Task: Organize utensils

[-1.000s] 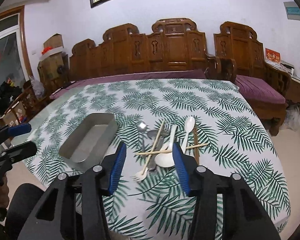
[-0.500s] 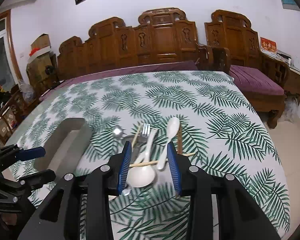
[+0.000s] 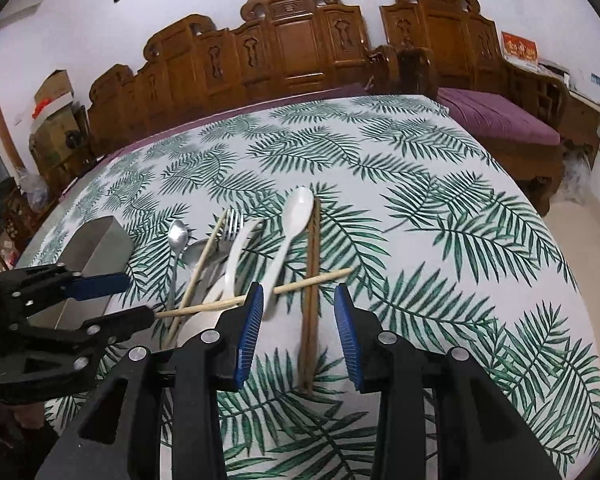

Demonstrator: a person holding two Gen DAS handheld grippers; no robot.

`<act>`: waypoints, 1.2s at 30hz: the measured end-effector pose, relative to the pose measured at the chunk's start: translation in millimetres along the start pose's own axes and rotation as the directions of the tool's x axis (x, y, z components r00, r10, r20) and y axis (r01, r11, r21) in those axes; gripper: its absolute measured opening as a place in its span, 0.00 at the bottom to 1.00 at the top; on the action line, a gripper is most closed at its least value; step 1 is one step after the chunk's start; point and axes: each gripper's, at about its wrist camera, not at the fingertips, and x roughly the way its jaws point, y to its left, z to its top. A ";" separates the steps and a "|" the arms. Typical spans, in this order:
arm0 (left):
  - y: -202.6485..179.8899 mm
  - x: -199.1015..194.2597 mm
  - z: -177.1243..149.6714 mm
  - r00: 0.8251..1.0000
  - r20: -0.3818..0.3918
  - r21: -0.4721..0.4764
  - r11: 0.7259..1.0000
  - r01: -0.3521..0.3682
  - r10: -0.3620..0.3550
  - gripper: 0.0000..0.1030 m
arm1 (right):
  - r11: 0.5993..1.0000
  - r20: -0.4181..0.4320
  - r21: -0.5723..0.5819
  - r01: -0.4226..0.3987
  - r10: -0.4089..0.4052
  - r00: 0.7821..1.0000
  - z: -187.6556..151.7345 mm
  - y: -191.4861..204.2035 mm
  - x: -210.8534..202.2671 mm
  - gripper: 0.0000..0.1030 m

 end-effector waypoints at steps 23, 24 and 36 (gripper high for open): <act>-0.5 5.3 -2.3 0.995 -0.049 -0.012 0.996 0.087 -0.088 0.04 | 0.998 -0.001 -0.017 -0.054 0.054 0.999 4.4 12.1 -5.8 0.38; 0.2 0.3 -3.5 0.995 -0.036 -0.021 0.996 0.089 -0.089 0.04 | 0.998 -0.004 -0.022 -0.055 0.055 0.999 4.4 14.6 -6.3 0.38; 17.9 -70.8 -28.5 0.986 0.116 -0.126 0.982 0.138 -0.123 0.04 | 0.996 -0.043 -0.060 -0.069 0.066 0.997 -2.0 38.4 2.3 0.38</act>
